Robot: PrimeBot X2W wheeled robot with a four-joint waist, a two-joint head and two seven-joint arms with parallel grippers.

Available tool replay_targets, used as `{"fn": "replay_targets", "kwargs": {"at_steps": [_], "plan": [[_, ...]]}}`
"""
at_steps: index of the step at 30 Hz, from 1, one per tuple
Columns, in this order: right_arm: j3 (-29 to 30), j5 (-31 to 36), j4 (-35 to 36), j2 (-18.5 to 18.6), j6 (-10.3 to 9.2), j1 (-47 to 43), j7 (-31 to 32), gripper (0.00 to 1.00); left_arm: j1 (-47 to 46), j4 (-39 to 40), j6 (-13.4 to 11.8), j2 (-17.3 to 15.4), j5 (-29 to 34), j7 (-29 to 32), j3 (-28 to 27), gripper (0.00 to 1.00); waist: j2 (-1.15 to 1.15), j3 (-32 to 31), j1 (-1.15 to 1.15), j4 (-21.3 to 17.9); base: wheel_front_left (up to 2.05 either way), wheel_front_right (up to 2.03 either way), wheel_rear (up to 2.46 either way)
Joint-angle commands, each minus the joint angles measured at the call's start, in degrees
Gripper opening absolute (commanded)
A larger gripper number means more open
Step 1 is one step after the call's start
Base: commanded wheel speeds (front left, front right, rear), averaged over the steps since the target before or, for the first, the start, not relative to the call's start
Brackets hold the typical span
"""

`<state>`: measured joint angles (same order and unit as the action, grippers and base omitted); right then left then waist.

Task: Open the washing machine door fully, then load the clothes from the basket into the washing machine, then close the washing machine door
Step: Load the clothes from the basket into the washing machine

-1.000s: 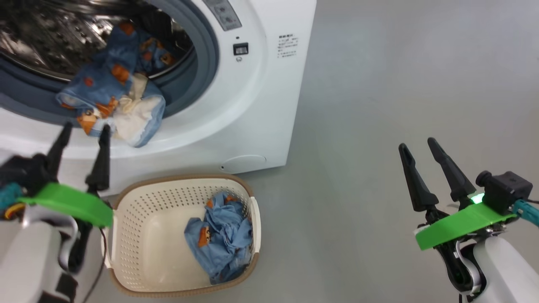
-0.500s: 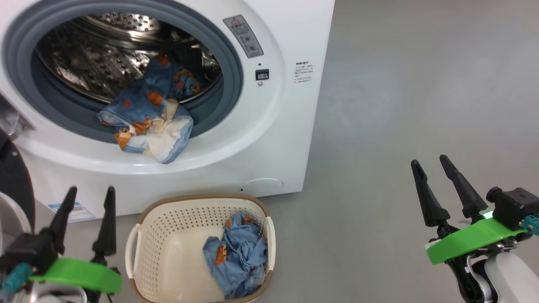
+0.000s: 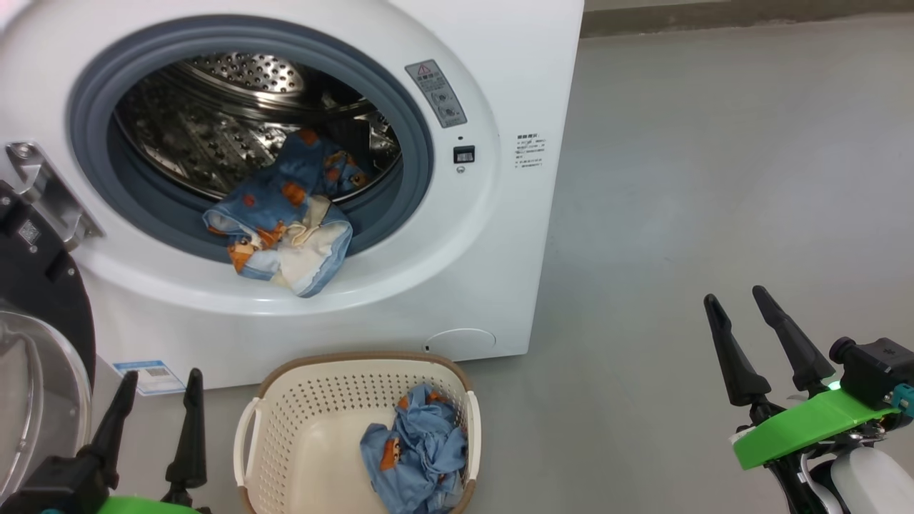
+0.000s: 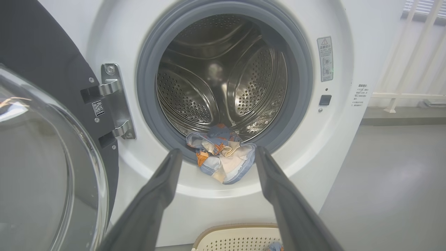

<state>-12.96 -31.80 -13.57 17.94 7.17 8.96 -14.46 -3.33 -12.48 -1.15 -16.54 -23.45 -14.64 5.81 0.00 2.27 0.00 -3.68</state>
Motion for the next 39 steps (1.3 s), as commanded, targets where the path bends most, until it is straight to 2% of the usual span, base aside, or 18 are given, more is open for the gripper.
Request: {"fn": "replay_targets", "kwargs": {"at_steps": [1,28,35,39], "plan": [[-1.1,-0.1,1.4,1.2,0.32,0.2,-0.5,1.0,-0.9,1.9,-0.4,-1.1,0.7,-0.4,-2.4,1.0,0.0,-0.3,0.0,0.1,0.0,0.0,0.0],[-2.2,-0.7,1.3,1.5,0.32,0.8,-0.5,1.0,-1.2,0.9,0.5,0.0,1.0,0.2,-2.7,1.0,0.0,0.6,0.0,0.0,0.0,0.0,0.0],[-2.6,-0.3,1.7,0.8,0.32,1.8,-0.5,1.0,-7.2,-3.1,1.2,-0.2,1.5,2.6,-0.6,1.0,0.0,3.1,0.0,-0.6,0.0,0.0,0.0],[-2.9,0.0,2.1,0.0,0.32,2.9,-0.5,1.0,-13.7,-7.8,3.2,0.0,0.2,4.4,0.1,1.0,0.0,5.9,0.0,-1.4,0.0,0.0,0.0]]}}
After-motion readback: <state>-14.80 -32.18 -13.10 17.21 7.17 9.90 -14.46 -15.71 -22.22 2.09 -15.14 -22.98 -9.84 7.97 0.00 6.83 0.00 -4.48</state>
